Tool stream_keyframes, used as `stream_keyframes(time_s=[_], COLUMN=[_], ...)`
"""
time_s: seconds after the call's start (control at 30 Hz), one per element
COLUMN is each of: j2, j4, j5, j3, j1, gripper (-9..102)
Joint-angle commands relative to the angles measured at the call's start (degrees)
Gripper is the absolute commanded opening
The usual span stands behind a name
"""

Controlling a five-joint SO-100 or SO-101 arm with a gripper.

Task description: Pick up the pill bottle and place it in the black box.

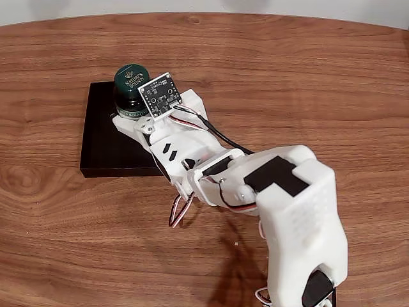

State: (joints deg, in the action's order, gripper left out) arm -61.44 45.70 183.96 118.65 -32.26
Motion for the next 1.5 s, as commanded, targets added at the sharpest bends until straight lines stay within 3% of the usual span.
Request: stream_keyframes(time_s=[0.0, 0.17, 0.47, 0.7, 1.47], j2=[-0.18, 0.26, -2.11, -6.94, -32.17], j4=[1.23, 1.14, -2.29, -5.36, -25.49], j5=[-0.62, -1.23, -2.29, -3.16, -2.37], j3=[-3.43, -3.34, -1.76, 1.41, 16.0], j1=[-1.49, -1.58, -0.88, -0.62, 5.36], gripper=[15, 16, 37, 46, 46])
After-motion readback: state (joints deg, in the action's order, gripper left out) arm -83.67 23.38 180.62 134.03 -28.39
